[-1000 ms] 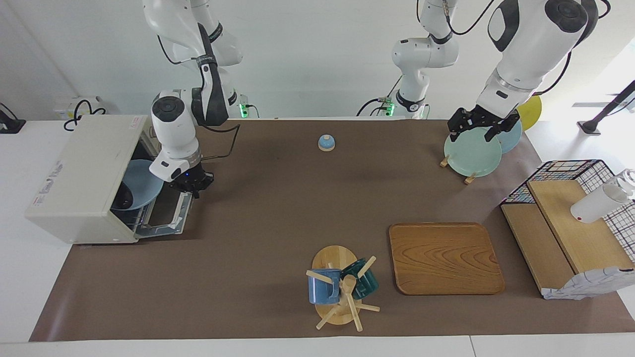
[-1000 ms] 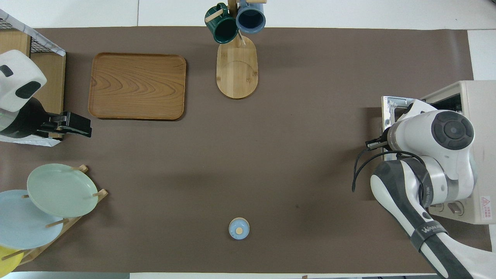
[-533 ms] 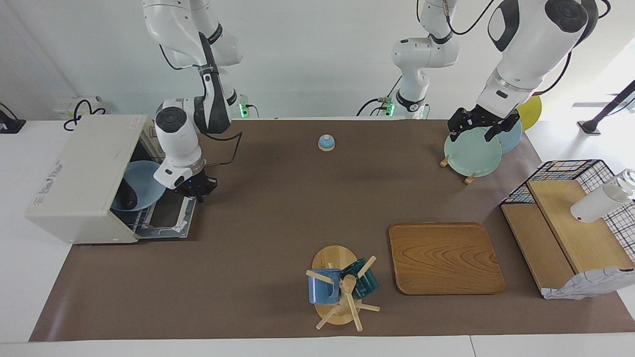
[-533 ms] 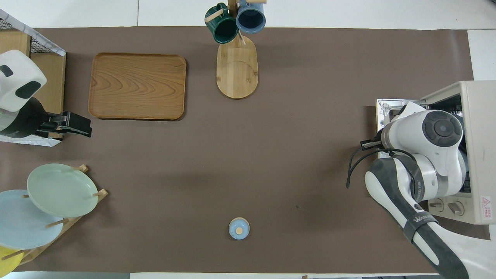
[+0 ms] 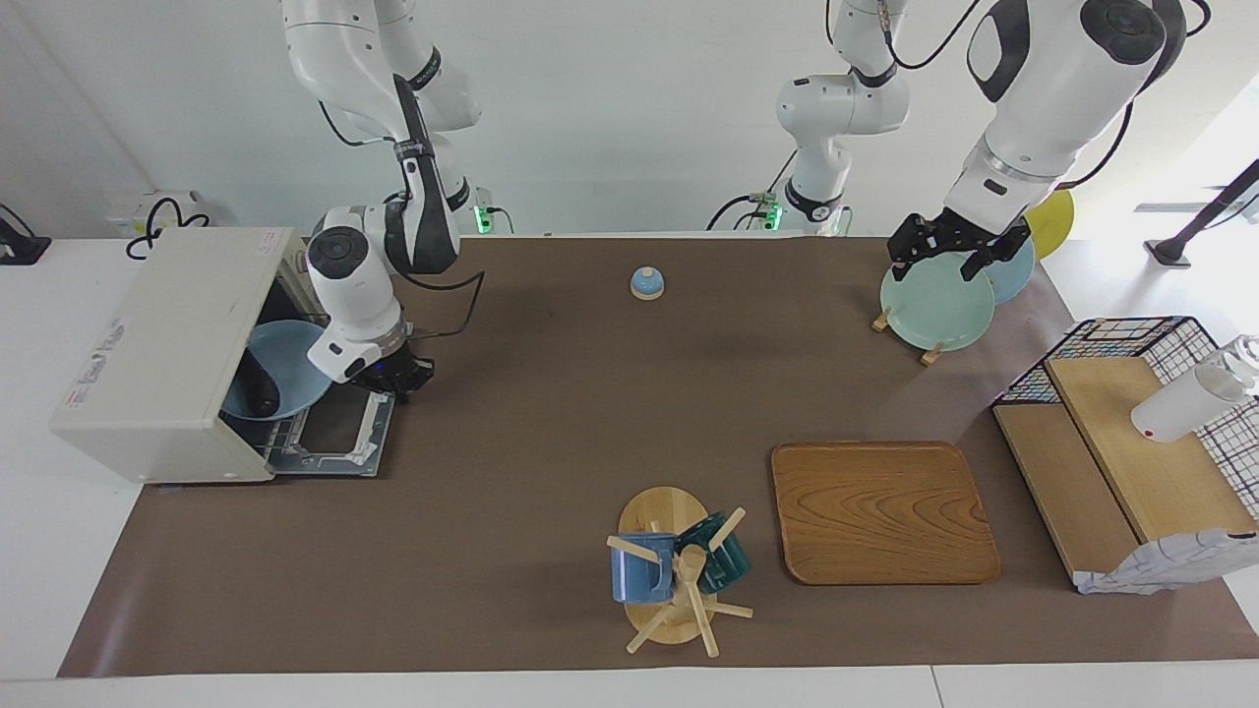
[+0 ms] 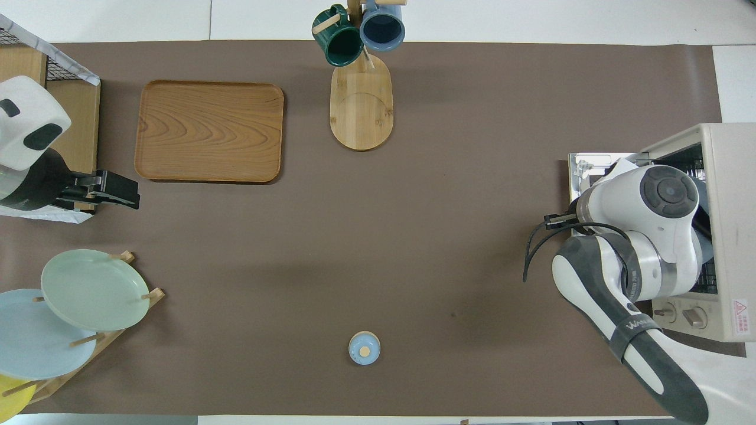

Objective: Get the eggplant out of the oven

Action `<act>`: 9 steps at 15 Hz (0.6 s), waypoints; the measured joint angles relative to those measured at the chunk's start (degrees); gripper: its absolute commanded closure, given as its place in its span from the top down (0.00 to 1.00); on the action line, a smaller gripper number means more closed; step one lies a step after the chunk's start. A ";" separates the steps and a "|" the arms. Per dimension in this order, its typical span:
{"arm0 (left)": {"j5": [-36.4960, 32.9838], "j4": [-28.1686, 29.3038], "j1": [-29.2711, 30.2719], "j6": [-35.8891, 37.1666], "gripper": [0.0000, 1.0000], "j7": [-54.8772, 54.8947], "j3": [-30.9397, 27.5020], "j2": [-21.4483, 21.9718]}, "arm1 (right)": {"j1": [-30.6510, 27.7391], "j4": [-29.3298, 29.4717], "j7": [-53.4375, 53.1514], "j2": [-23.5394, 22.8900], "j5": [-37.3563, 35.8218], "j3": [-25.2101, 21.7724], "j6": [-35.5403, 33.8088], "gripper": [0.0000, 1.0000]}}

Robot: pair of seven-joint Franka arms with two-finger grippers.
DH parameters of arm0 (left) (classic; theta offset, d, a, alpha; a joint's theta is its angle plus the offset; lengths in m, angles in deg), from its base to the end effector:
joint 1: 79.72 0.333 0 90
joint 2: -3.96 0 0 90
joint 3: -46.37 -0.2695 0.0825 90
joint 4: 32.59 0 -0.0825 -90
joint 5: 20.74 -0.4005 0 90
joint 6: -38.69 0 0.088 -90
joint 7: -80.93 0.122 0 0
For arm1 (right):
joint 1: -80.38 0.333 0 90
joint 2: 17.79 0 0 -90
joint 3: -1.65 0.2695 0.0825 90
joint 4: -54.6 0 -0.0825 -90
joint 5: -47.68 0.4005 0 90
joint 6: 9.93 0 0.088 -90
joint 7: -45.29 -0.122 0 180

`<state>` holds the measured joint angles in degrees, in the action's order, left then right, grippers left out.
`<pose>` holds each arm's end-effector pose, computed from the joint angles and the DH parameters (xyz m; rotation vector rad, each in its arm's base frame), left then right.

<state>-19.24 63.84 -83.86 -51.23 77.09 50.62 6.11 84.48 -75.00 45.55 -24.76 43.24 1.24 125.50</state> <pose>0.5499 -0.0849 0.5294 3.1217 -0.1223 -0.1223 0.5345 0.0326 0.2327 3.0802 0.1924 -0.0282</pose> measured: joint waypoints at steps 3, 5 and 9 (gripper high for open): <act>0.00 -0.03 0.00 -0.04 1.00 0.00 0.00 0.00 | 2.48 2.31 -0.04 1.21 1.98 -0.01 -3.46 0.09; 0.00 -0.06 0.00 -0.06 1.00 0.00 0.00 0.00 | 2.52 3.71 -0.08 2.53 2.00 -0.17 -7.13 0.15; 0.00 -0.07 0.00 -0.08 1.00 0.00 0.00 0.00 | 1.86 7.22 -1.20 5.55 0.66 -1.33 -17.46 0.16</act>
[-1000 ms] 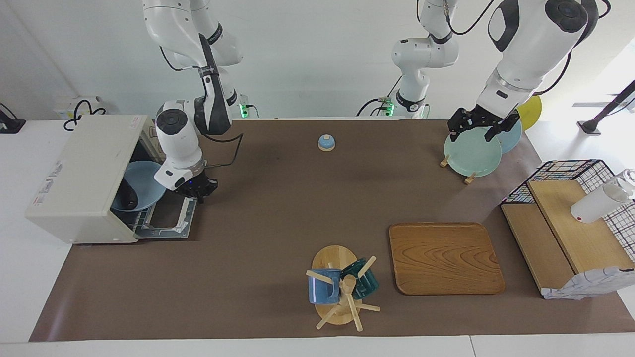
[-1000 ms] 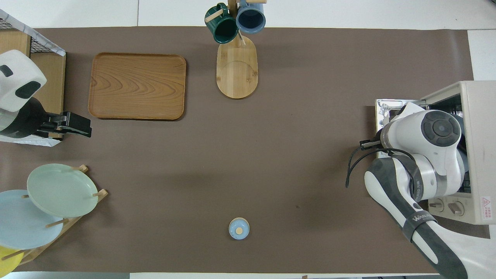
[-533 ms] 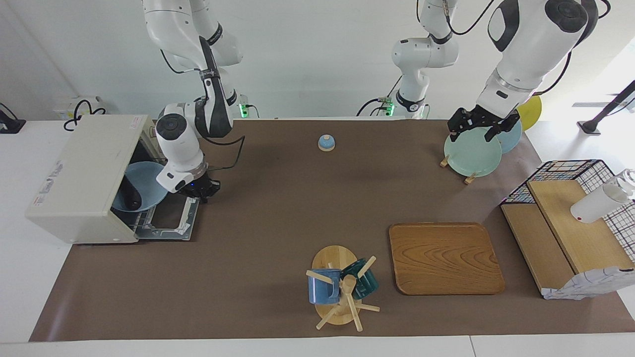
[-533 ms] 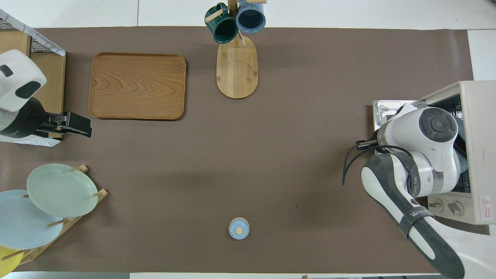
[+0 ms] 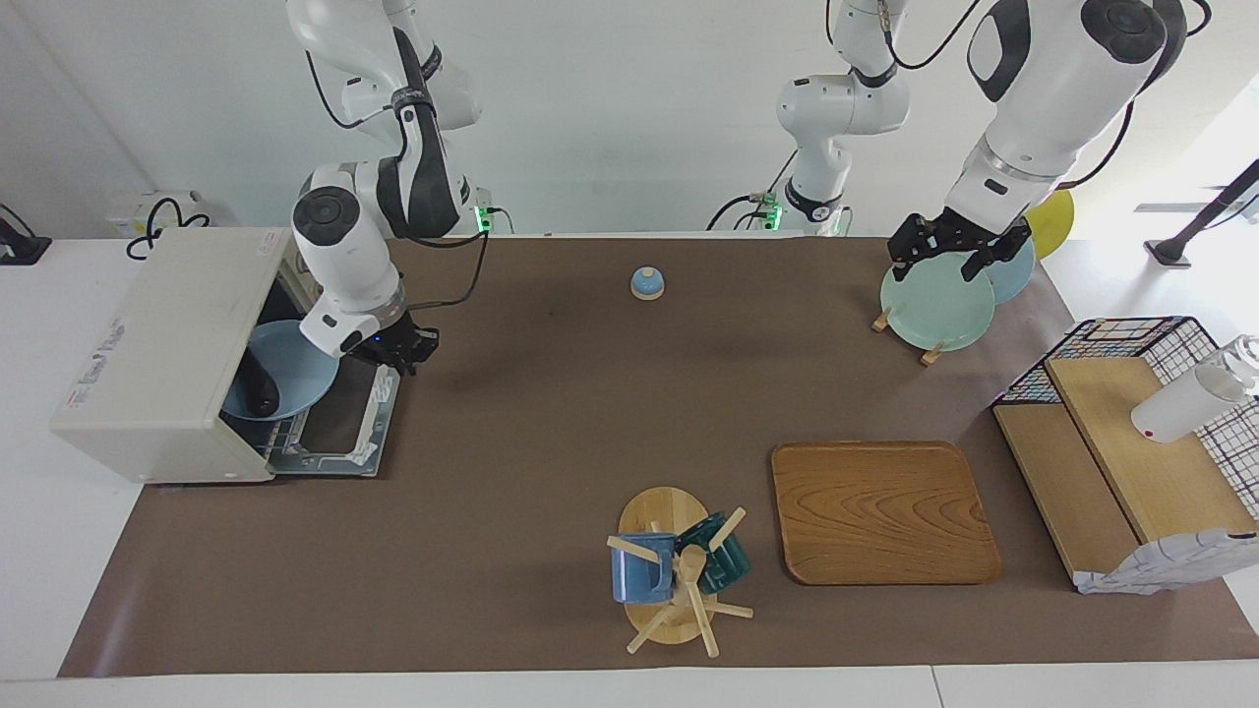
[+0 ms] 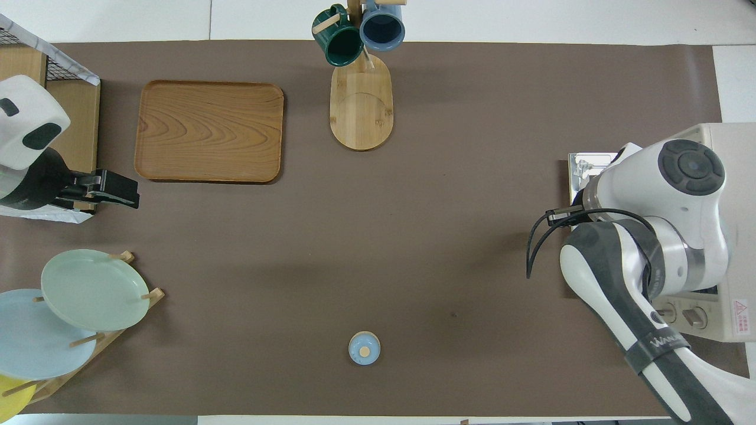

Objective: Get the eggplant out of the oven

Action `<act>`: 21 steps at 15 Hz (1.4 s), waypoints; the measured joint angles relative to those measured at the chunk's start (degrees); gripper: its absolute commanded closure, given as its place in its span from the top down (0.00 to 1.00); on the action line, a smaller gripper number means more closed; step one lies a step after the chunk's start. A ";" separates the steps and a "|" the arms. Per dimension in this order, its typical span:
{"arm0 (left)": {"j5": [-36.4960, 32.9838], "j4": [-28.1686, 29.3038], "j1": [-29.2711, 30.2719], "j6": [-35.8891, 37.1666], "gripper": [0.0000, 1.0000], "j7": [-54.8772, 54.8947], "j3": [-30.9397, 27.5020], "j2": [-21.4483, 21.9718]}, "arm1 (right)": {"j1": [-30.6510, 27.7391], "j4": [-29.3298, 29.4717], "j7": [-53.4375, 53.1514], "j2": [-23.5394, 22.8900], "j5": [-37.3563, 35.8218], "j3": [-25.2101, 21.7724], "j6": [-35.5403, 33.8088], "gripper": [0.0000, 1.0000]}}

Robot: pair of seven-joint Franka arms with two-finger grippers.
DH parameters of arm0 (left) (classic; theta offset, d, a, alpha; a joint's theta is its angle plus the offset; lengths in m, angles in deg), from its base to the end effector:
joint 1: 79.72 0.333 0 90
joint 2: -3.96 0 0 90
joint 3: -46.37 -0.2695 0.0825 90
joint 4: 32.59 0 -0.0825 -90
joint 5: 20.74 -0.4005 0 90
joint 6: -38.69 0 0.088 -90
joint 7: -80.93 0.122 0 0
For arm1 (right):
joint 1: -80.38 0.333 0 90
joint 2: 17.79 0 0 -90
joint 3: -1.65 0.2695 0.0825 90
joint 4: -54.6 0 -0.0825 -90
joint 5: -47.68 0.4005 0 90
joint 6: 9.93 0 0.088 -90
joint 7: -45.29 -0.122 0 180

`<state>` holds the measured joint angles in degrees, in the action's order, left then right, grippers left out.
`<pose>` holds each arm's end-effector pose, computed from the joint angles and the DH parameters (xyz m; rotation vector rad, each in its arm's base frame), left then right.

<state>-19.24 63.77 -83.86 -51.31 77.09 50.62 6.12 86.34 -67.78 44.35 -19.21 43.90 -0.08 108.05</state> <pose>0.5501 -0.0849 0.5302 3.1216 -0.1223 -0.1179 0.5420 0.0357 0.3160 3.0727 0.1404 -0.1522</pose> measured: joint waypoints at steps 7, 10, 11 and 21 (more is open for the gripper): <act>0.00 0.00 0.00 -0.41 1.00 0.00 0.00 0.00 | -7.94 -0.10 0.85 1.21 -5.39 -0.25 -3.67 0.17; 0.00 -0.01 0.00 -0.80 1.00 0.00 0.00 0.00 | -9.01 -1.02 2.53 1.21 -5.41 -0.25 -1.50 0.18; 0.00 -0.01 0.00 -0.85 1.00 0.00 0.00 0.00 | -9.53 -1.67 3.09 1.20 -5.41 -0.26 0.13 0.18; 0.00 -0.01 0.00 -0.98 1.00 0.00 0.00 0.00 | -10.62 -3.04 4.55 1.42 -5.43 0.30 2.60 0.20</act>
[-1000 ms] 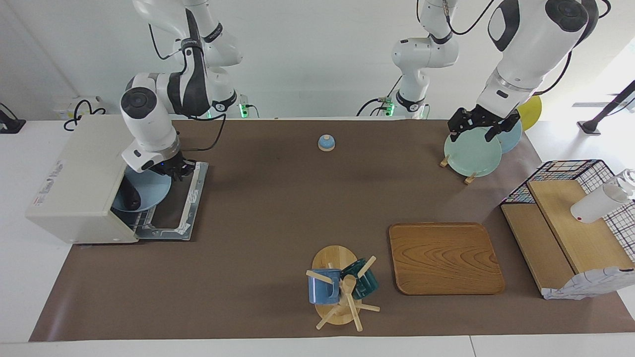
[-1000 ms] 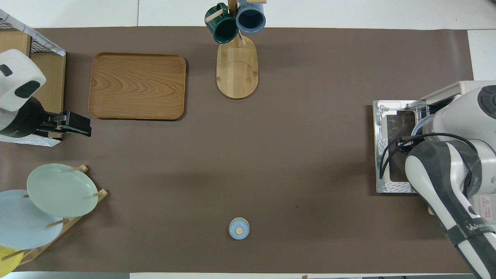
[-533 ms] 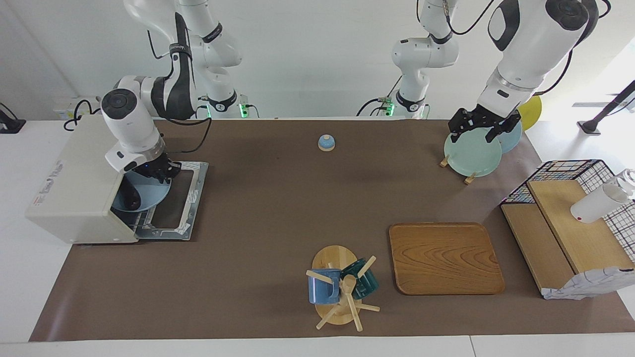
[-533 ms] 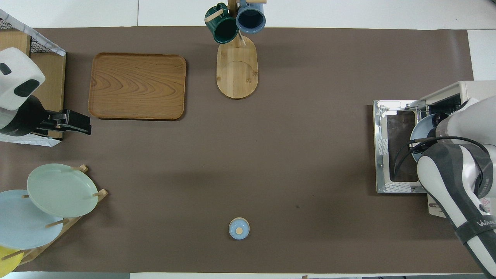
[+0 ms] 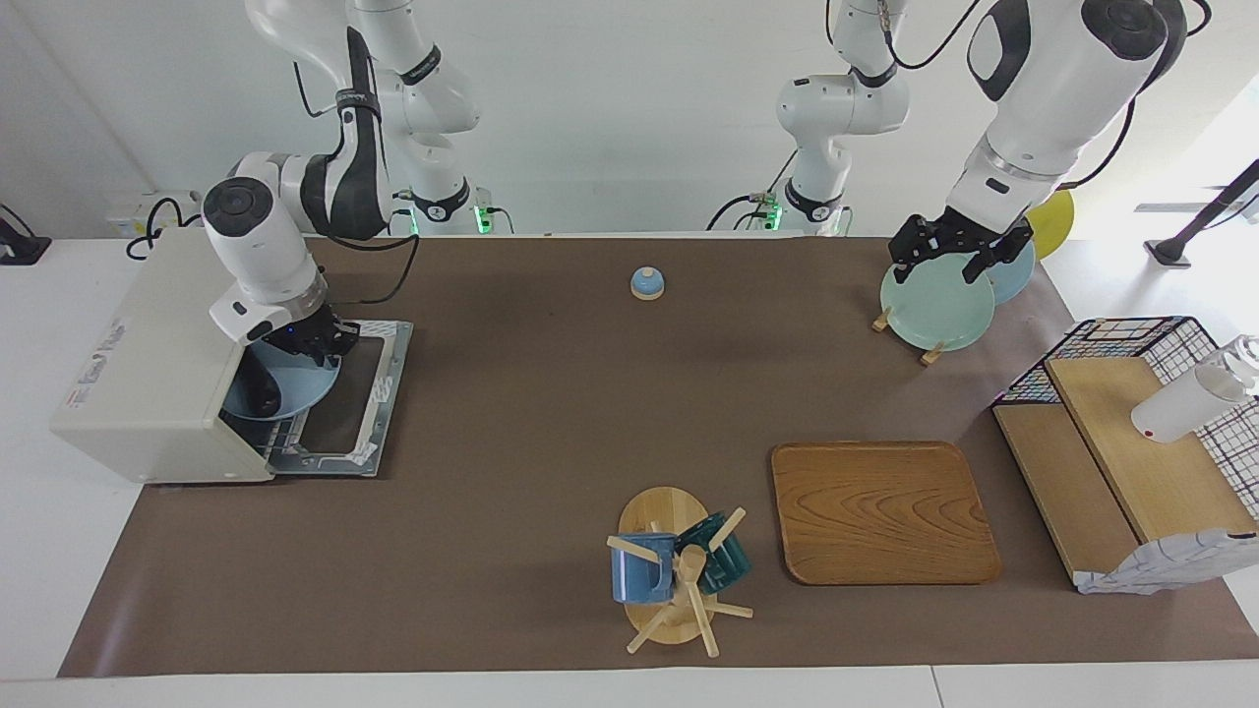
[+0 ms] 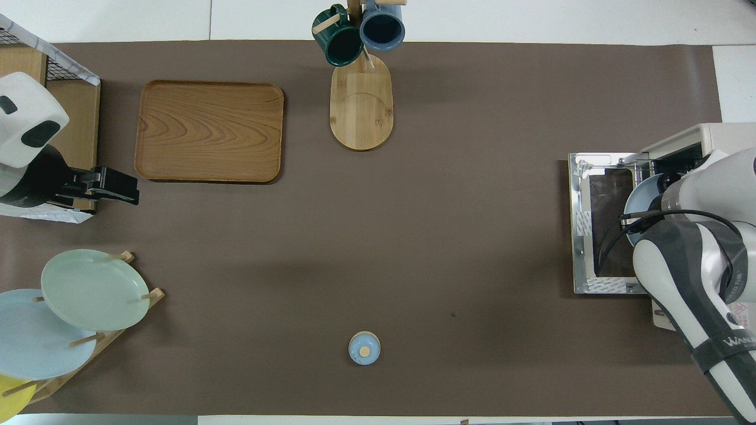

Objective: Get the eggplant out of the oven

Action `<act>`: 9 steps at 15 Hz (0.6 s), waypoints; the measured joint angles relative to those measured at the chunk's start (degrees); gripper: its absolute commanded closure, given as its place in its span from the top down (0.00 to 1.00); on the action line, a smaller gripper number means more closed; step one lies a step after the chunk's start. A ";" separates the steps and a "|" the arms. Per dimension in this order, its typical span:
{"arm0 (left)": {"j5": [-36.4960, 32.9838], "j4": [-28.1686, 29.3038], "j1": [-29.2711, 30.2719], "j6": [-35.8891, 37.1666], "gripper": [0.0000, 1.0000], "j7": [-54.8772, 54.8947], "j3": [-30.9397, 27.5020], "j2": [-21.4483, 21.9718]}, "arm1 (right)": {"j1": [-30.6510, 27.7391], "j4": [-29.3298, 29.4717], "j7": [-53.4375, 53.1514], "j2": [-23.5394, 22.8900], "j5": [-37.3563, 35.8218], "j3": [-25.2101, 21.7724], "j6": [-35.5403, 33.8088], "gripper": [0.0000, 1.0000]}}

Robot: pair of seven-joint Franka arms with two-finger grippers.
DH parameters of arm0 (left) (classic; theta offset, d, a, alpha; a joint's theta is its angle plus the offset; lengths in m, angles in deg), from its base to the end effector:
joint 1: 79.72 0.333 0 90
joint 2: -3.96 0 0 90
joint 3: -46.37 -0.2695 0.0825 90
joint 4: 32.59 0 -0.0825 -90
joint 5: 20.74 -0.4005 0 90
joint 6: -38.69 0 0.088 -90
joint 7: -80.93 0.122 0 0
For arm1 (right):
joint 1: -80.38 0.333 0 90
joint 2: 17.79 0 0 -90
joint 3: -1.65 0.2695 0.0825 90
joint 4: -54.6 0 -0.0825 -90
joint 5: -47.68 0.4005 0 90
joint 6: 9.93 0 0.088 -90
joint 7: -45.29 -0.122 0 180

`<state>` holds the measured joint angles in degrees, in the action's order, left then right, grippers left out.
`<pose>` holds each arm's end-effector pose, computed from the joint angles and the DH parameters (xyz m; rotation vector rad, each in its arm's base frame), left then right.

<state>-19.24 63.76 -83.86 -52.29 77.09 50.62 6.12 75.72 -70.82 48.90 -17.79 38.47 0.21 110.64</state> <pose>0.5523 -0.0852 0.5317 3.1206 -0.1219 -0.0911 0.5305 -0.0664 0.3092 3.0103 0.0667 -0.1441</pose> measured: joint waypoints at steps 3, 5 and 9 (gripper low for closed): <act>0.00 0.00 0.00 -0.05 1.00 0.00 0.00 0.00 | 0.00 0.74 1.15 0.17 0.00 0.04 -0.69 0.20; 0.00 0.00 0.00 -0.07 1.00 0.00 0.00 0.00 | 0.01 1.09 1.22 0.21 0.07 0.08 -0.88 0.20; 0.00 0.00 0.00 -0.14 1.00 0.00 0.00 0.00 | 2.40 1.08 1.22 0.21 1.79 0.28 -0.87 0.20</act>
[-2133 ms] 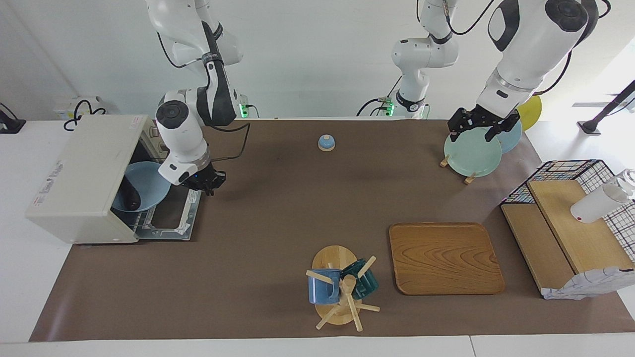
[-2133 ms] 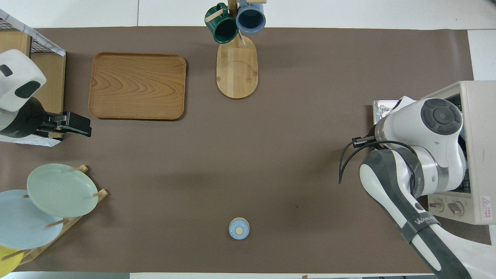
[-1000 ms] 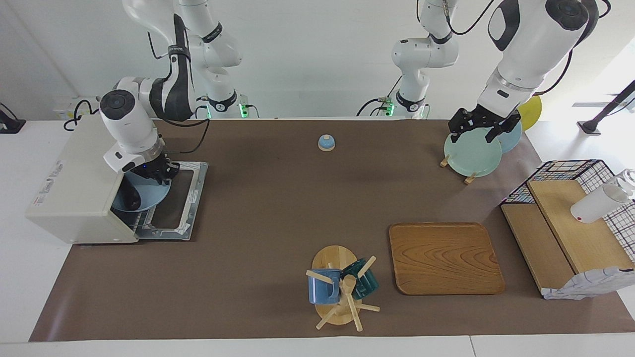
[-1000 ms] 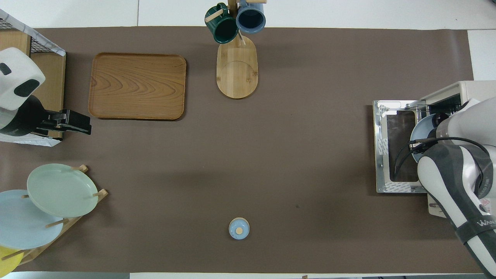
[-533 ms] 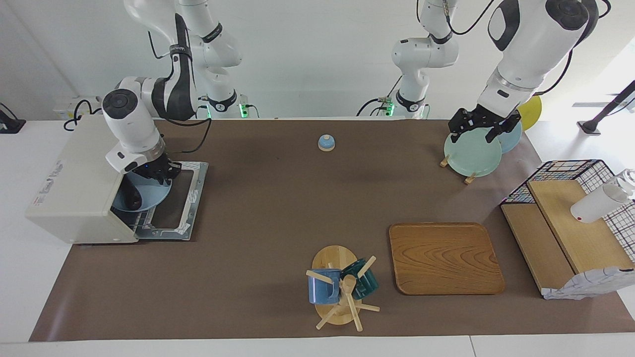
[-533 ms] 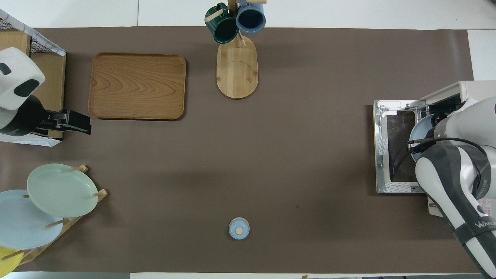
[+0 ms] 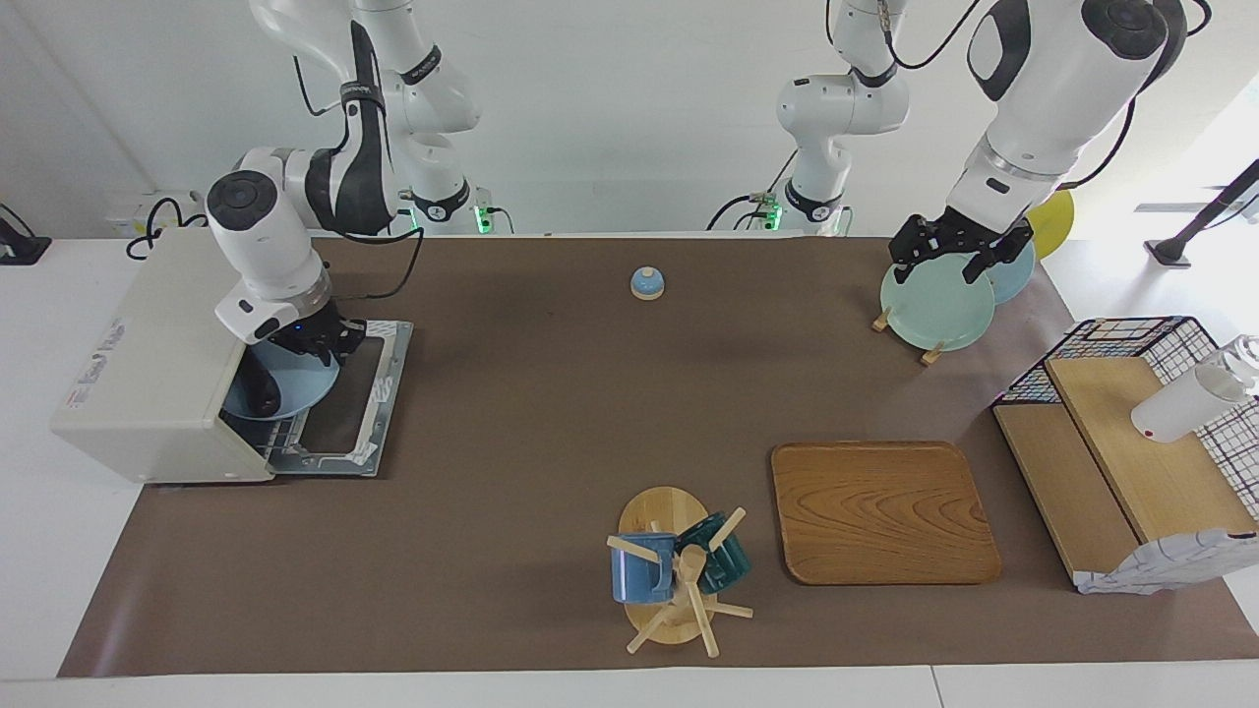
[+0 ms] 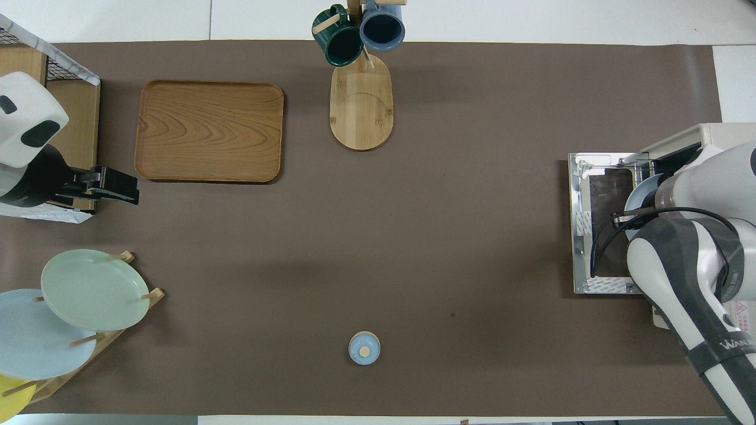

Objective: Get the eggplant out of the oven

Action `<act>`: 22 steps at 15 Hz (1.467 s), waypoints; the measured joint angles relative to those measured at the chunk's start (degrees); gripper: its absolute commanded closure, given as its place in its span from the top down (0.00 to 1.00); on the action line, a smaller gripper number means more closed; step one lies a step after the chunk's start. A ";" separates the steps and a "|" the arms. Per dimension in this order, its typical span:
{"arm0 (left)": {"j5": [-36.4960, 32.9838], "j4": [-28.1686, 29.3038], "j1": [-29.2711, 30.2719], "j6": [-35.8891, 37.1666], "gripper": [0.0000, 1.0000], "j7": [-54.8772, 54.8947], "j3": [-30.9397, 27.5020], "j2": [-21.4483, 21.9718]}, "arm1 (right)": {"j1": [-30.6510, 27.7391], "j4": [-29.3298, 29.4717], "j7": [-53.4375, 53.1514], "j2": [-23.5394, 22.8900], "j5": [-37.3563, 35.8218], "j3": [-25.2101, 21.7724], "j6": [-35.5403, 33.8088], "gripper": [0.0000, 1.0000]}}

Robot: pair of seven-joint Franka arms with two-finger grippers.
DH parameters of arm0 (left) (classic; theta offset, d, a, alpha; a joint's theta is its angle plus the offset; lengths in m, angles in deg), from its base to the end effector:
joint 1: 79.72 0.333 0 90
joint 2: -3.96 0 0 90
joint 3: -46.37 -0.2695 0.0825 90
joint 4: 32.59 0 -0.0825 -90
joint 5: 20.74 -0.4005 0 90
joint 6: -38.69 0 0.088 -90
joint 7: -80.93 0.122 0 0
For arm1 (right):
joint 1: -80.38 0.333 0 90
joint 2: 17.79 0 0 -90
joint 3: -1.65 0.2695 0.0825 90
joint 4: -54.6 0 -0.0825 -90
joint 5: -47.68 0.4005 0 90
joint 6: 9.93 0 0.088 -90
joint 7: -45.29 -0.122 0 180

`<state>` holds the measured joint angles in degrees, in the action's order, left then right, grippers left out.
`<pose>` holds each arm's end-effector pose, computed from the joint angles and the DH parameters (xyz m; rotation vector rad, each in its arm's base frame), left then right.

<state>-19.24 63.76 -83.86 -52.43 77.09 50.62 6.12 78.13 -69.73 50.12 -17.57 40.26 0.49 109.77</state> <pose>0.5526 -0.0852 0.5319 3.1205 -0.1219 -0.0873 0.5365 -0.0400 0.3186 3.0315 0.1416 -0.1285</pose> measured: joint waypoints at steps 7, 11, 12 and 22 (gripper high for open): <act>0.00 0.00 0.00 -0.07 1.00 0.00 0.05 0.00 | 0.35 -0.75 0.00 0.00 0.16 -0.04 0.91 0.26; 0.00 0.00 0.00 -0.07 1.00 0.00 0.06 0.00 | 0.29 -0.75 0.06 0.00 0.11 -0.14 0.91 0.54; 0.00 0.00 0.00 -0.07 1.00 0.00 0.06 0.00 | 0.27 -0.75 0.14 0.00 0.11 -0.15 0.91 0.54; 0.00 0.00 0.00 -0.08 1.00 0.00 0.14 0.00 | -2.16 -3.58 3.30 0.01 0.09 -0.38 4.35 0.36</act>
<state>-19.24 63.76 -83.86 -52.51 77.09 50.76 6.12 75.96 -73.31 53.42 -17.57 40.35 0.11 114.12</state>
